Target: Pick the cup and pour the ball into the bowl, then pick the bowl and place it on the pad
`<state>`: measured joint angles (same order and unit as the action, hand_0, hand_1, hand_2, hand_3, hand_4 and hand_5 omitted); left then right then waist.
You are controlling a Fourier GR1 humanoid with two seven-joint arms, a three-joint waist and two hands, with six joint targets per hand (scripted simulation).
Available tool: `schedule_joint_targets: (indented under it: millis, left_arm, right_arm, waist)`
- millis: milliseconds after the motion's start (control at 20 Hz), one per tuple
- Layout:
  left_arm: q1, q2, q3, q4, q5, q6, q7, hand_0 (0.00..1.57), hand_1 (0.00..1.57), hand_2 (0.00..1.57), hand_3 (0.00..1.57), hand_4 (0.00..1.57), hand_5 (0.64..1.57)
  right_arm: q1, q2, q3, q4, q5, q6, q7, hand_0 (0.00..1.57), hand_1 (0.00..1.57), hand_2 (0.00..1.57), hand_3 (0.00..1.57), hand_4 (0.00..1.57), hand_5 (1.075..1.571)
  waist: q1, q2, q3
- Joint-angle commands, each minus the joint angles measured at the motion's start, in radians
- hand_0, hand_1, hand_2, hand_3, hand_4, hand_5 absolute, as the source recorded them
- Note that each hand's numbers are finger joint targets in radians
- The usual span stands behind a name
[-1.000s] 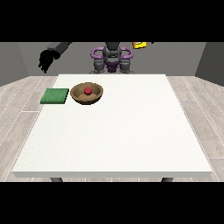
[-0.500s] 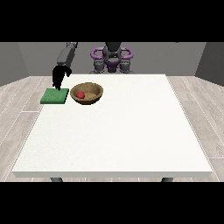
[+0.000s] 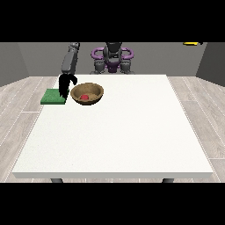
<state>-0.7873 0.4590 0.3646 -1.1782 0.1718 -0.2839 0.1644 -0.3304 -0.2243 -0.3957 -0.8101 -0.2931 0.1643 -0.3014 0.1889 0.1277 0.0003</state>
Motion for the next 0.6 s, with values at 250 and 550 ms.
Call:
schedule_joint_targets:
  millis: [250, 550]
  left_arm:
    - [0.008, 0.086, 0.046, -0.08, 0.082, -0.041, 0.028, 0.0, 0.0, 0.0, 0.0, 1.02, 1.533]
    - [0.019, 0.107, 0.051, -0.142, 0.129, -0.061, 0.079, 0.0, 0.0, 0.0, 0.0, 1.02, 1.54]
  right_arm:
    - [-0.128, -0.029, -0.015, 0.199, 0.017, -0.003, -0.153, 0.0, 0.0, 0.0, 0.0, 0.51, 1.552]
    - [-0.116, -0.054, -0.02, 0.247, 0.02, 0.036, -0.221, 0.0, 0.0, 0.0, 0.0, 0.45, 1.546]
  waist:
    - [0.005, 0.101, 0.0008]
    - [0.028, 0.12, 0.0011]
